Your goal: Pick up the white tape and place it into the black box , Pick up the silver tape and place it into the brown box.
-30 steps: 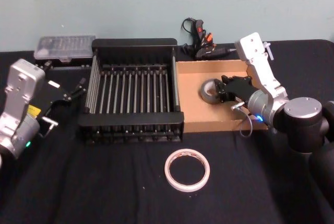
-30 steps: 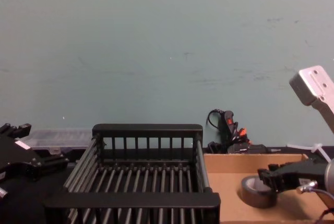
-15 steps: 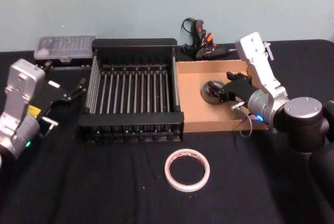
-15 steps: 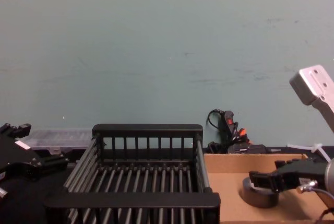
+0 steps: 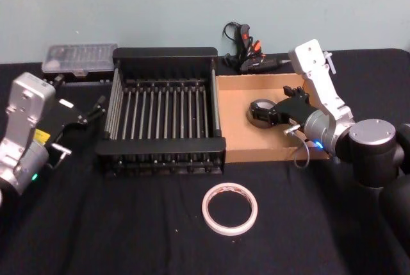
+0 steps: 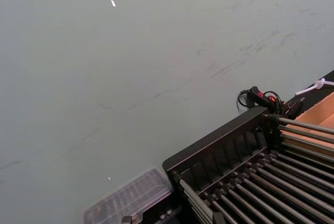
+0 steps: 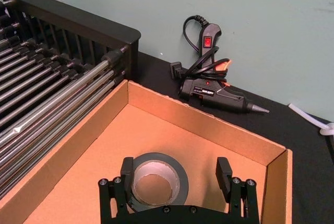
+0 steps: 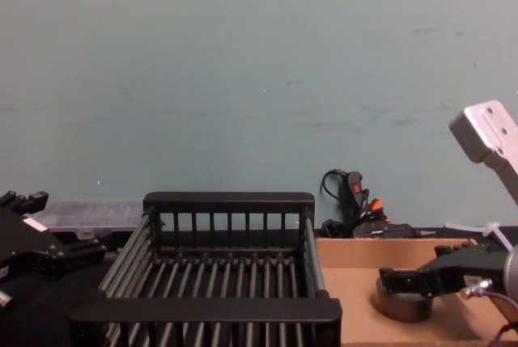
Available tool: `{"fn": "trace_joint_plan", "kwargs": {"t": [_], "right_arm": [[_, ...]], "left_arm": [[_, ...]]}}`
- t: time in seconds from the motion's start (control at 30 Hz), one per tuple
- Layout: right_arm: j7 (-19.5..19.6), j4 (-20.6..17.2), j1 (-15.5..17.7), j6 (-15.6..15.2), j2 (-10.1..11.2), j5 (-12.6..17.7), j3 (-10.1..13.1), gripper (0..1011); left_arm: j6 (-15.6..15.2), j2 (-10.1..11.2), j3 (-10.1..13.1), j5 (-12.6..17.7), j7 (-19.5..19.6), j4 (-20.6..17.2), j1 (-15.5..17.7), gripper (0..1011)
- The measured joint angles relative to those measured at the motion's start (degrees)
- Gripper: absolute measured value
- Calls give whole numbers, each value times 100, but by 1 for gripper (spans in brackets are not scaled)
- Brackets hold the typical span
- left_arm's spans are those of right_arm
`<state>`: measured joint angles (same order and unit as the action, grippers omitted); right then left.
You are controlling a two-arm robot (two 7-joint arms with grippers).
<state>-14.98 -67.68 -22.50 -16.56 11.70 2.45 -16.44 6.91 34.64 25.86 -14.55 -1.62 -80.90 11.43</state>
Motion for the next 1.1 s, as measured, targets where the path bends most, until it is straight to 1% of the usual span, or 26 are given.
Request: {"fn": "trace_joint_plan", "kwargs": {"t": [0.2,0.33,0.43,0.57,0.6,0.67,0.73,0.87,0.97,1.1], "right_arm": [[0,0,0,0,0,0,0,1002],[-21,-116,60,12,14,38,67,1002],[-45,-275,132,21,42,79,124,1003],[-76,-632,282,-2,113,160,223,1002],[-93,-780,345,-34,146,194,256,1002],[-111,-930,414,-73,184,223,284,1003],[-148,-1179,544,-127,258,275,327,1002],[-215,-1508,735,-188,370,355,375,1002],[-332,-1913,1015,-209,548,488,437,1002],[-443,-2277,1314,-189,730,632,499,1002]], "left_arm": [[0,0,0,0,0,0,0,1001],[0,0,0,0,0,0,0,1001],[0,0,0,0,0,0,0,1001],[0,0,0,0,0,0,0,1001],[0,0,0,0,0,-1,0,1001],[0,0,0,0,0,0,0,1001],[0,0,0,0,0,-1,0,1001],[0,0,0,0,0,0,0,1001],[0,0,0,0,0,0,0,1001],[0,0,0,0,0,0,0,1001]]}}
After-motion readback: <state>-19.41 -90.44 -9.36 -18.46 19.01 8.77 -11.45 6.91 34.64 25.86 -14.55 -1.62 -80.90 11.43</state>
